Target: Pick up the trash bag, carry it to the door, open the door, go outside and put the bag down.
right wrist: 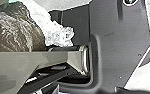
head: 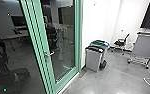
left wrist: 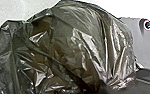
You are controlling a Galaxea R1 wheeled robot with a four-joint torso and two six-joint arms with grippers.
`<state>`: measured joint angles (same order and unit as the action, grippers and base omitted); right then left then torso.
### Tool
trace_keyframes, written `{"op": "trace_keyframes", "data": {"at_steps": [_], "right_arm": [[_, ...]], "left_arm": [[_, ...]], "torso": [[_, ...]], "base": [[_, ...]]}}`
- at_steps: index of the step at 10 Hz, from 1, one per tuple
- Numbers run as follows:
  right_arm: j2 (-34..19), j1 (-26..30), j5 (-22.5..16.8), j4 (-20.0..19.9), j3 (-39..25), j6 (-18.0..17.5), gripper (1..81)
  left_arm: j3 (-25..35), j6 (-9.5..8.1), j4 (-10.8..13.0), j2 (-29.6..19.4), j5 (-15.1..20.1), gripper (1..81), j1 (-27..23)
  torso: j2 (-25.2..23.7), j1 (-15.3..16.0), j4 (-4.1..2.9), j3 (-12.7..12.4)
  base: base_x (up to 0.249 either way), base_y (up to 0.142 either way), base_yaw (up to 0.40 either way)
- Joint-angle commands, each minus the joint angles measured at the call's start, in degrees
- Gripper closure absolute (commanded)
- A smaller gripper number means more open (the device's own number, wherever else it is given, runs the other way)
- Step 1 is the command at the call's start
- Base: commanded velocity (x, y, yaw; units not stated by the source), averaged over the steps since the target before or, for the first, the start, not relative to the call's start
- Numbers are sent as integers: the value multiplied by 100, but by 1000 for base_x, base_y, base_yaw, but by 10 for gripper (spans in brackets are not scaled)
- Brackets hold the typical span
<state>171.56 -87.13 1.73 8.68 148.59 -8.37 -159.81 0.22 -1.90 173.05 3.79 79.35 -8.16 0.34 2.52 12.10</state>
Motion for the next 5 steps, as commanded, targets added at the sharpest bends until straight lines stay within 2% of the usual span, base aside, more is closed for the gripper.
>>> {"op": "trace_keyframes", "data": {"at_steps": [1, 5], "right_arm": [[4, 243, -296, 55, -51, 20, 10], [4, 243, -296, 55, -51, 20, 10]], "left_arm": [[-16, 48, 32, -24, 333, 811, -327], [-16, 48, 32, -24, 333, 811, -328]], "torso": [[0, 0, 0, 0], [0, 0, 0, 0]], "base": [[155, 0, 0], [155, 0, 0]]}}
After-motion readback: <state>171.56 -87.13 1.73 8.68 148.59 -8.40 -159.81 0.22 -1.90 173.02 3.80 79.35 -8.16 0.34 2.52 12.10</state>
